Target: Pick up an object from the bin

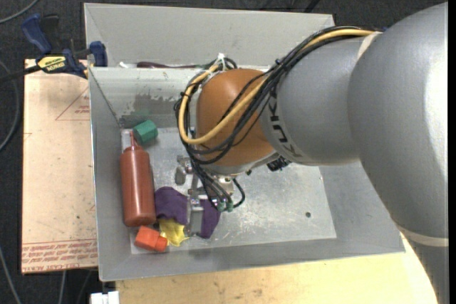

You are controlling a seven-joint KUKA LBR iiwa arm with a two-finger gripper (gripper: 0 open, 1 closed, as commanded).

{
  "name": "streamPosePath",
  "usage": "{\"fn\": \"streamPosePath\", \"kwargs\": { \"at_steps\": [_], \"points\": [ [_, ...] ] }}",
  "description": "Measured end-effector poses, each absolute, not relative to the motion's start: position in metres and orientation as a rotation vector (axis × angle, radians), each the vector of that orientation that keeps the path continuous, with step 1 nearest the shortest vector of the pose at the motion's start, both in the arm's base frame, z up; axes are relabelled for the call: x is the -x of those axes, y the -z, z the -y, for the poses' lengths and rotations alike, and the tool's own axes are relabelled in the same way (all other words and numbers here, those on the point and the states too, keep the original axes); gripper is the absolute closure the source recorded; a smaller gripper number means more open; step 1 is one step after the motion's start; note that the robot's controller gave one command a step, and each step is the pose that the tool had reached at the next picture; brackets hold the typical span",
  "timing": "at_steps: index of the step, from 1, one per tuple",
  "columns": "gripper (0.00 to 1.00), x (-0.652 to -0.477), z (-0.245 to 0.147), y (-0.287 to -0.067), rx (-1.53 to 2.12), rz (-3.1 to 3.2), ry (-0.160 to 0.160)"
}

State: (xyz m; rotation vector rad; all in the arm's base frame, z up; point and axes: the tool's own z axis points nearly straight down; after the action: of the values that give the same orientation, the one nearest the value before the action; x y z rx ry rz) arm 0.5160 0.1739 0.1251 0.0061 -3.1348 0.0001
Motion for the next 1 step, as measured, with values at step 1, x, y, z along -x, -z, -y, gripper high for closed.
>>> {"fn": "streamPosePath", "kwargs": {
  "at_steps": [1],
  "points": [
    [0.0, -0.5177, -0.173, -0.1297, 0.0, 3.141, 0.002]
  ]
}}
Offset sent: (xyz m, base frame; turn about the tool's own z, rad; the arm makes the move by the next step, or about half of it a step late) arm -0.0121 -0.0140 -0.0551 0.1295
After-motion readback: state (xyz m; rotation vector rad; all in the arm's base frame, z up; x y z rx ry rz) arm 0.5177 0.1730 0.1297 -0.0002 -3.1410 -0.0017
